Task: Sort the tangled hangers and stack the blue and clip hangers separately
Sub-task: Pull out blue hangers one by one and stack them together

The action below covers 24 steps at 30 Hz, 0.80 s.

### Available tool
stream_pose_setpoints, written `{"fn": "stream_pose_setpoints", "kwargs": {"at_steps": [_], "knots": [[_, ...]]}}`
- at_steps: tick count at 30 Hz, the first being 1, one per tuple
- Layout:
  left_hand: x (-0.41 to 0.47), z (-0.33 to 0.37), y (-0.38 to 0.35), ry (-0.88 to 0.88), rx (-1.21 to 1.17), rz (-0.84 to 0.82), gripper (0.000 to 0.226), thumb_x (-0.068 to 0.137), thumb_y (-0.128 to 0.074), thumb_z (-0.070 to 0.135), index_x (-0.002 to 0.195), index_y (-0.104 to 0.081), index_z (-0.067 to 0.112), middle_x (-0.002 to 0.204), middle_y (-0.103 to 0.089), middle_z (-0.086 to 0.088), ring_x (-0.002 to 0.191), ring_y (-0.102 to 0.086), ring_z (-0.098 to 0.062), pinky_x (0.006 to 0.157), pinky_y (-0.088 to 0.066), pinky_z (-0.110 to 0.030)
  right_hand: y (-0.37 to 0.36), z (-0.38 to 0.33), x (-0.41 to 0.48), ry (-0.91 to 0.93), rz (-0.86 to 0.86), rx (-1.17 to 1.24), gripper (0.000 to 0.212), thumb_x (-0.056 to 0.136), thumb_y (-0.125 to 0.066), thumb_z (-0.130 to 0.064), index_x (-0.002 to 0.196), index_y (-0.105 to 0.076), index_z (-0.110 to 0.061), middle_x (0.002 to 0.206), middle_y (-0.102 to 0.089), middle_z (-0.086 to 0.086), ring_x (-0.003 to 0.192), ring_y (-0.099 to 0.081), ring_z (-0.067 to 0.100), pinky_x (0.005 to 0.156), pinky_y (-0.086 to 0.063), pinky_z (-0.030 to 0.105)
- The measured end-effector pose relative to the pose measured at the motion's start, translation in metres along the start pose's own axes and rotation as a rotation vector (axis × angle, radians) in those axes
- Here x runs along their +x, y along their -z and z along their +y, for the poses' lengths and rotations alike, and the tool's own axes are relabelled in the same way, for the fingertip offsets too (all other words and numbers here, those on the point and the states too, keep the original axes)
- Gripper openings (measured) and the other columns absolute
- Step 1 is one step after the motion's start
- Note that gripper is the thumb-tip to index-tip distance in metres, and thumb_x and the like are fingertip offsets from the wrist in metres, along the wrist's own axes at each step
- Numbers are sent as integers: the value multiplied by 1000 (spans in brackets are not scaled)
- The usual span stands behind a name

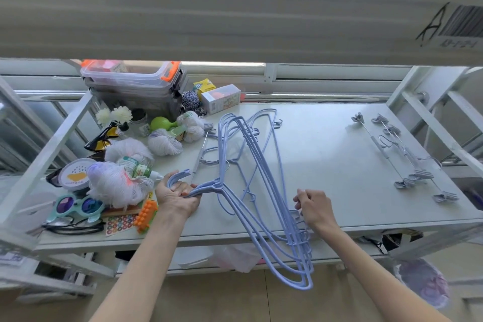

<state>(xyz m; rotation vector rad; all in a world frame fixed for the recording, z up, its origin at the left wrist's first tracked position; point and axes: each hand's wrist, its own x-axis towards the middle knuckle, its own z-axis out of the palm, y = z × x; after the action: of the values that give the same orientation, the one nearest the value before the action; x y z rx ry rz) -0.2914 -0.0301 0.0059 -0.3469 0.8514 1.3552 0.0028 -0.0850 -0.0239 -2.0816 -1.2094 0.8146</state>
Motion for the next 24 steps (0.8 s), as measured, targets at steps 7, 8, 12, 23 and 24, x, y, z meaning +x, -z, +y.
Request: {"fn": "stream_pose_setpoints", "kwargs": {"at_steps": [7, 8, 12, 23, 24], "knots": [[-12, 16, 3, -27, 7, -2, 38, 60, -51, 15, 32, -25, 20, 28, -20, 5, 26, -17, -13, 56, -29, -21, -3, -7, 6, -5, 1, -38, 35, 93, -49, -16, 78, -65, 12, 72, -69, 21, 54, -54, 21, 53, -41, 30], [-16, 19, 2, -31, -1, -1, 38, 60, -51, 15, 33, -25, 20, 28, -21, 5, 27, -17, -13, 57, -30, -21, -6, -11, 8, 5, 8, -43, 35, 92, -49, -16, 78, -64, 12, 73, -69, 22, 55, -54, 21, 53, -40, 30], [-24, 31, 3, -60, -39, -8, 39, 72, -44, 12, 39, -26, 20, 32, -21, 5, 29, -19, -13, 64, -33, -22, -17, -33, 15, 38, -8, -40, 34, 91, -51, -15, 75, -64, 12, 71, -70, 19, 59, -61, 28, 58, -50, 38], [-32, 79, 19, -97, -167, -24, 39, 79, -48, 23, 62, -15, 12, 82, -40, 10, 56, -3, -19, 100, -34, -34, -56, -70, 36, -28, -225, -292, 56, 85, -63, -56, 57, -34, -16, 54, -37, 0, 54, -41, 20, 62, -32, 33], [-37, 80, 19, -134, -108, -8, 32, 79, -47, 23, 61, -23, 15, 73, -36, 4, 54, -12, -24, 96, -36, -32, -59, -71, 38, -31, -240, -324, 55, 83, -62, -60, 61, -37, -15, 59, -41, 1, 63, -48, 22, 68, -35, 35]]}}
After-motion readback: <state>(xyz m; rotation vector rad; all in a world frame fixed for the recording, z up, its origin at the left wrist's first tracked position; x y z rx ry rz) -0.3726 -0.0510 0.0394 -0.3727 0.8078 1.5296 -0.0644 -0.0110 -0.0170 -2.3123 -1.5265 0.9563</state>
